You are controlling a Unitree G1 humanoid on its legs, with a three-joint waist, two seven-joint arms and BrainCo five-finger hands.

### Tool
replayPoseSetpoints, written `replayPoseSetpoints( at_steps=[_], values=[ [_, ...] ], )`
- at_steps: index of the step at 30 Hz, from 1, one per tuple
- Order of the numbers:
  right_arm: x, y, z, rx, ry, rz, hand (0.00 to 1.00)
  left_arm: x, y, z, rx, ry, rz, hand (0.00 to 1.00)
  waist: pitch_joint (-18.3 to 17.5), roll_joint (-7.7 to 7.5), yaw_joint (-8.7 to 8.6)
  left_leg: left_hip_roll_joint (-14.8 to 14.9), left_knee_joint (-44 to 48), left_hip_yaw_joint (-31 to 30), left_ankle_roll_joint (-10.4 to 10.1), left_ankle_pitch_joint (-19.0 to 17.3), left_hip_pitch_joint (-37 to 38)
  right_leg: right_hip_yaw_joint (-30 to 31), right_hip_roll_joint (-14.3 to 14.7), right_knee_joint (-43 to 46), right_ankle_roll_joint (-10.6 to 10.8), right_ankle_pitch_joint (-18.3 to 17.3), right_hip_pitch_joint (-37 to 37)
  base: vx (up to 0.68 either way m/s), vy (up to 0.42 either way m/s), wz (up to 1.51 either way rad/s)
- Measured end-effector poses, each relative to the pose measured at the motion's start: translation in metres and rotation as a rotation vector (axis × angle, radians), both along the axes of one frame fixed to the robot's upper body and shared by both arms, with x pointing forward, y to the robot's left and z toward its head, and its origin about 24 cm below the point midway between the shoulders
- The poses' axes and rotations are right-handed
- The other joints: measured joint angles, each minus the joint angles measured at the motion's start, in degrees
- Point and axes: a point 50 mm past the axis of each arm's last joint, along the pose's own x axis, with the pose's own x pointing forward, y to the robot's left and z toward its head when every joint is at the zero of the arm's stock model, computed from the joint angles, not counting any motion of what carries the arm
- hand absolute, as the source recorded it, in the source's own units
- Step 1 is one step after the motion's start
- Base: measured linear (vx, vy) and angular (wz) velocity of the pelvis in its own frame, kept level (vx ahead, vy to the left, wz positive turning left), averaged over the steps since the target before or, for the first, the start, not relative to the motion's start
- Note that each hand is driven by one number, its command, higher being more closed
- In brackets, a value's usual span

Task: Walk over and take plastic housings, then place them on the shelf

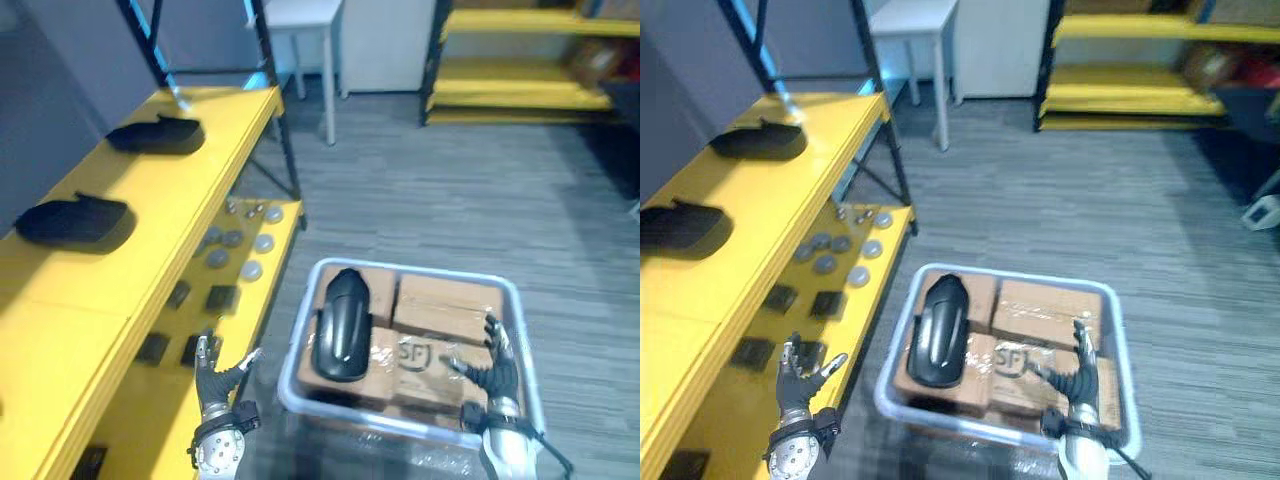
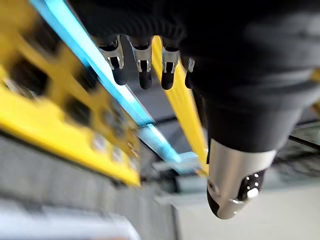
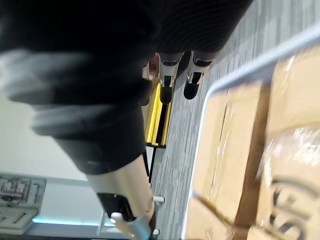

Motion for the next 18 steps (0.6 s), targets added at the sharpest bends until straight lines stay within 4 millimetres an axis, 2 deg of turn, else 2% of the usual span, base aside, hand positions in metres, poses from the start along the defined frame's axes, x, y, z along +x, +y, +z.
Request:
replayPoseSetpoints(
  at_steps=[1,3,4,9,18],
  values=[
    [0.017,0.004,0.013,-0.010,-0.044,-0.015,0.00,0.001,0.004,-0.003,0.017,0.019,0.002,0.00,1.2,0.02,1.03,-0.7,0.2,-0.9,0.5,0.4,-1.6,-0.9,-0.6,0.0,0.3,0.3,-0.8,-0.05,0.120,0.37],
    [0.032,0.007,0.027,-0.019,-0.085,-0.029,0.00,0.001,0.007,-0.005,0.033,0.031,-0.004,0.00,3.2,0.00,1.61,-1.0,0.5,-1.7,0.8,0.6,-2.6,-1.6,-0.8,0.0,0.4,0.4,-1.2,-0.05,0.066,0.28],
    [0.043,0.008,0.040,-0.019,-0.120,-0.051,0.00,0.001,0.005,-0.011,0.032,0.057,-0.016,0.00,4.4,0.05,2.55,-1.1,1.1,-2.1,0.9,0.6,-3.7,-1.8,-0.8,0.0,0.5,0.7,-1.8,-0.05,0.033,0.12],
    [0.071,0.003,0.069,-0.051,-0.152,-0.170,0.00,0.004,-0.011,-0.024,0.017,0.115,-0.109,0.00,8.7,0.23,3.80,-1.0,2.2,-2.4,0.9,0.6,-5.6,-1.9,-0.9,1.0,0.4,0.9,-3.5,-0.04,0.014,0.02],
    [0.103,-0.012,0.099,-0.155,-0.128,-0.238,0.00,0.018,-0.016,-0.035,-0.059,0.151,-0.127,0.00,11.7,1.13,5.52,-0.9,4.0,-2.8,1.0,0.7,-10.2,-1.7,-0.9,2.1,0.1,1.3,-7.6,-0.01,-0.001,0.01]
  ],
)
